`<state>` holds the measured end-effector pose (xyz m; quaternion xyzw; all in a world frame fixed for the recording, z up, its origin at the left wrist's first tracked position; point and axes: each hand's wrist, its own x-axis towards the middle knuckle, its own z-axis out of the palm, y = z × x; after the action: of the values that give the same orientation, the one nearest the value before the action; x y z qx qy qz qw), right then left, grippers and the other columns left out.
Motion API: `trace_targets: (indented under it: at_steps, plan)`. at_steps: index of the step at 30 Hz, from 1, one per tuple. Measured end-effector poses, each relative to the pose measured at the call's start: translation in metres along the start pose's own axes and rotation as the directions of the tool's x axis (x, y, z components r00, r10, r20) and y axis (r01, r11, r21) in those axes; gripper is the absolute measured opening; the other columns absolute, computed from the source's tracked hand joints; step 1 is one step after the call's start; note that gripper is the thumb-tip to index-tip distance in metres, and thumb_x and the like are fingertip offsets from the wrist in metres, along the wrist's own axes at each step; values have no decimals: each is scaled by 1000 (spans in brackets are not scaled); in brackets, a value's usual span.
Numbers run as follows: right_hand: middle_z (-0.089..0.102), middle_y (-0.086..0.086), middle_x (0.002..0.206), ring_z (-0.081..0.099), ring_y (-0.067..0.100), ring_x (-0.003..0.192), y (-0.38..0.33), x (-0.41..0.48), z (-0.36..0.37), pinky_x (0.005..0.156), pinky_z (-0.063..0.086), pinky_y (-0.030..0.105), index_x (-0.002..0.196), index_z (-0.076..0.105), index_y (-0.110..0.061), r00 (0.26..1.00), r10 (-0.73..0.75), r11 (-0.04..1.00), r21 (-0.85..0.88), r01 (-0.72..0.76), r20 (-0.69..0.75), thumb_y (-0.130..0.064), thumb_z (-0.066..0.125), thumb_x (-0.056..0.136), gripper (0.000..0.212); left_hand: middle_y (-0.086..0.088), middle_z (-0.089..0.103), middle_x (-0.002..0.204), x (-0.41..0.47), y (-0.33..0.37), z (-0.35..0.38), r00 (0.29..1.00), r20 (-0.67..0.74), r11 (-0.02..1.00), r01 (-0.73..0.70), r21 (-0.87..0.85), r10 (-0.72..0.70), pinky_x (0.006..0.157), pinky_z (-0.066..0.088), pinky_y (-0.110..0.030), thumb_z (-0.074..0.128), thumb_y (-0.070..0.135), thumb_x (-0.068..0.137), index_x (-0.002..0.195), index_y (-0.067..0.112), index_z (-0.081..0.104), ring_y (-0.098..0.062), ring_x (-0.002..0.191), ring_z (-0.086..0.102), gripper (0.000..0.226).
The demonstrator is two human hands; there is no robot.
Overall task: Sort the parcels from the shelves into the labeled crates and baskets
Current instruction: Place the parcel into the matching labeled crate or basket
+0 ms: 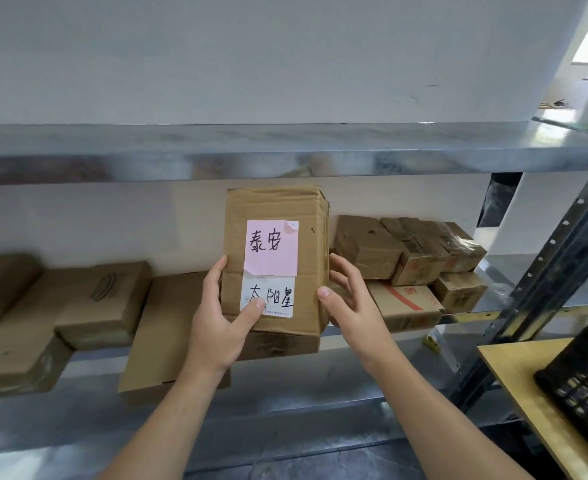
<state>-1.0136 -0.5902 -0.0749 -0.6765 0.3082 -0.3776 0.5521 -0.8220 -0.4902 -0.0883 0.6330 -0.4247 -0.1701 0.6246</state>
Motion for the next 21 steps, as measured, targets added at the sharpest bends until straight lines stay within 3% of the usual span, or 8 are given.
trace_targets:
  at_steps: [3, 5, 7, 10, 14, 18, 21]
  plan:
    - [49, -25, 139, 52, -13, 123, -5, 1, 22, 91, 54, 17, 145, 35, -49, 998, -27, 1000, 16, 26, 53, -49, 74, 85, 72, 36, 56, 121, -4, 2, -18, 999, -32, 995, -39, 87, 42, 95, 44, -19, 82, 29, 78, 139, 46, 33, 8, 113, 56, 80]
    - [49, -18, 144, 50, -4, 131, -5, 3, 40, 100, 52, 22, 147, 34, -49, 998, -23, 1000, 9, 22, 65, -47, 76, 83, 76, 23, 55, 132, -8, 3, -37, 997, -57, 990, -48, 136, 56, 102, 45, -28, 81, 35, 78, 141, 47, 33, 2, 120, 54, 80]
    - [50, -18, 142, 52, -10, 125, -9, 5, 63, 93, 52, 15, 141, 35, -53, 996, -25, 1000, 19, 24, 90, -39, 78, 86, 71, 15, 51, 140, -15, 3, -61, 995, -73, 980, -58, 191, 73, 108, 43, -40, 76, 47, 75, 140, 50, 29, -4, 129, 49, 80]
    - [50, -25, 133, 53, -22, 111, -18, 3, 108, 82, 49, 6, 134, 32, -54, 990, -54, 998, 47, 48, 132, -21, 76, 90, 71, 13, 47, 145, -28, 2, -104, 992, -101, 964, -47, 260, 75, 107, 44, -46, 70, 58, 74, 143, 49, 24, -9, 133, 46, 83]
    - [58, -10, 135, 61, 1, 119, -27, -1, 179, 98, 55, 28, 130, 35, -59, 977, -47, 995, 91, 29, 209, -26, 83, 84, 74, 14, 45, 146, -50, 1, -172, 979, -185, 950, -24, 312, 86, 107, 44, -41, 70, 52, 76, 147, 42, 25, -5, 132, 45, 85]
    - [61, -5, 135, 61, 6, 121, -38, -13, 259, 97, 55, 32, 129, 44, -55, 966, -54, 988, 156, 14, 253, -38, 83, 73, 71, 14, 45, 145, -78, -1, -251, 957, -282, 950, 24, 312, 69, 106, 46, -36, 64, 46, 84, 148, 42, 26, -6, 131, 47, 75]
    - [66, -3, 130, 65, 16, 119, -44, -23, 323, 95, 58, 44, 126, 49, -55, 942, -57, 976, 216, -17, 331, -39, 85, 70, 68, 10, 49, 142, -101, -1, -311, 935, -352, 942, 77, 327, 46, 101, 50, -36, 60, 38, 91, 147, 39, 29, -1, 124, 51, 64]
